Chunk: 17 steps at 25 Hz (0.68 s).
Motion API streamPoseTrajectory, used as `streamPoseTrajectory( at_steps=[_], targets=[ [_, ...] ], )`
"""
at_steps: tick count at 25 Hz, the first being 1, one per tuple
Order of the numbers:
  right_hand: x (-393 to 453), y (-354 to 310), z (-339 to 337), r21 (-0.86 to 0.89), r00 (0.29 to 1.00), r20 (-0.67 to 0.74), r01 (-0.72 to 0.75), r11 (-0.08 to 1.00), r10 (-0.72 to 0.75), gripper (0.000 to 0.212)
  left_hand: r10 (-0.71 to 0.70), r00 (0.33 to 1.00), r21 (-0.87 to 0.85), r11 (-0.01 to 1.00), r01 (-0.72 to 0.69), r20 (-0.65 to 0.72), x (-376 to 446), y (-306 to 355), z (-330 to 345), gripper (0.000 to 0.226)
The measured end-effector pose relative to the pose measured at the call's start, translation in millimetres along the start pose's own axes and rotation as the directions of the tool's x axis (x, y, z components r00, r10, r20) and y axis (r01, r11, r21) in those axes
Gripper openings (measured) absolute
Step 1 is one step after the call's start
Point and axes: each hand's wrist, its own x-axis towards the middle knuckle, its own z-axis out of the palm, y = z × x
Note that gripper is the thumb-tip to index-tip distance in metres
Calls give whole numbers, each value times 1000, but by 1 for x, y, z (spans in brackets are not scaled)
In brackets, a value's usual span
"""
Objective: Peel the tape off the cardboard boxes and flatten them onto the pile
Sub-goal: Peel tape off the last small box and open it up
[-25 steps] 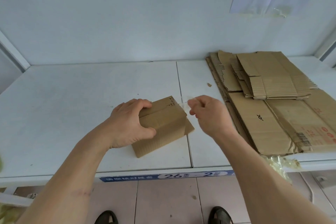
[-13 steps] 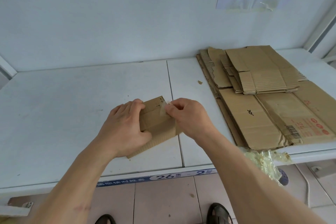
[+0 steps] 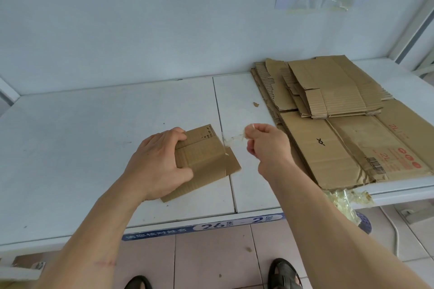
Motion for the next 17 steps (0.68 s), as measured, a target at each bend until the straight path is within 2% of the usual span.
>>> streamPoseTrajectory(
  at_steps=[2, 3, 5, 7, 8, 10, 13, 15, 17],
  targets=[
    [-9, 10, 10, -274, 976, 108, 211, 938, -188, 20, 1, 1000, 2, 1000, -1, -7, -1, 0, 1, 84],
    [-15, 14, 15, -343, 953, 193, 288, 894, -233, 21, 2, 1000, 1, 1000, -2, -10, -2, 0, 1, 84],
    [-20, 16, 18, -405, 930, 291, 334, 851, -226, 33, -10, 1000, -7, 1000, 10, -15, -1, -2, 1, 84],
    [-20, 16, 15, -386, 929, 332, 292, 875, -164, 49, -24, 1000, -22, 999, 24, -17, -1, -7, 0, 84],
    [-19, 16, 13, -335, 934, 333, 244, 910, -128, 49, -25, 1000, -31, 999, 25, -13, -1, -8, 0, 83],
    [-17, 15, 13, -169, 943, 331, 78, 983, -18, 42, -22, 1000, -41, 999, 22, -1, -1, -10, -1, 82],
    [-14, 14, 11, 51, 902, 412, -166, 985, 131, 43, -22, 1000, -54, 998, 23, 9, -2, -10, -2, 81],
    [-14, 15, 9, -24, 899, 417, -138, 990, 136, 46, -15, 1000, -54, 998, 16, 22, -2, -10, -3, 82],
    [-18, 18, 8, -148, 920, 386, -14, 989, 71, 27, -5, 999, -47, 999, 7, 33, -4, -8, -3, 82]
  ],
)
